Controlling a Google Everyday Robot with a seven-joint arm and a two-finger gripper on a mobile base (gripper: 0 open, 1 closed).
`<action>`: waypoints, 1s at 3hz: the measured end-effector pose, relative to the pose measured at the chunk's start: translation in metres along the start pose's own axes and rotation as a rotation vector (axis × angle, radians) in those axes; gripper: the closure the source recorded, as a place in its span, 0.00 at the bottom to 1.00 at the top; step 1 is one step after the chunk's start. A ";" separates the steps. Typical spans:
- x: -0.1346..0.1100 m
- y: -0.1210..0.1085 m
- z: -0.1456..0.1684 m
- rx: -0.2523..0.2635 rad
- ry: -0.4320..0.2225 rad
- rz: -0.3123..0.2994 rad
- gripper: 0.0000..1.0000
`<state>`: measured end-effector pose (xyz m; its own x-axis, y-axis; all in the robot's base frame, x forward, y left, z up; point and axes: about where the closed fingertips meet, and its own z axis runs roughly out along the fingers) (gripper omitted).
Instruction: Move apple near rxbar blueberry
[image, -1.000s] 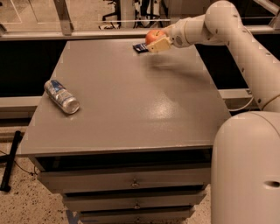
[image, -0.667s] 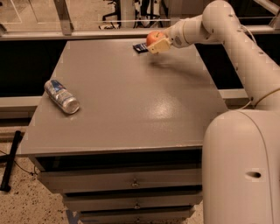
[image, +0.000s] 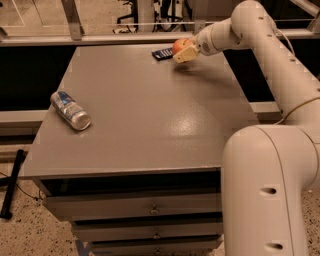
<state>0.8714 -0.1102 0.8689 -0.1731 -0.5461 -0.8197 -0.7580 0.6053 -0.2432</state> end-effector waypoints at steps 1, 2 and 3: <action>0.009 -0.007 0.001 0.013 0.021 0.006 0.36; 0.018 -0.015 0.002 0.029 0.038 0.015 0.13; 0.027 -0.018 0.002 0.035 0.049 0.026 0.00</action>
Offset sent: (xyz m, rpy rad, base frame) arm 0.0152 -0.0382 -0.0114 -0.0369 0.0144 -0.0779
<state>0.8813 -0.1351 0.8501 -0.2236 -0.5569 -0.7999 -0.7305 0.6390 -0.2407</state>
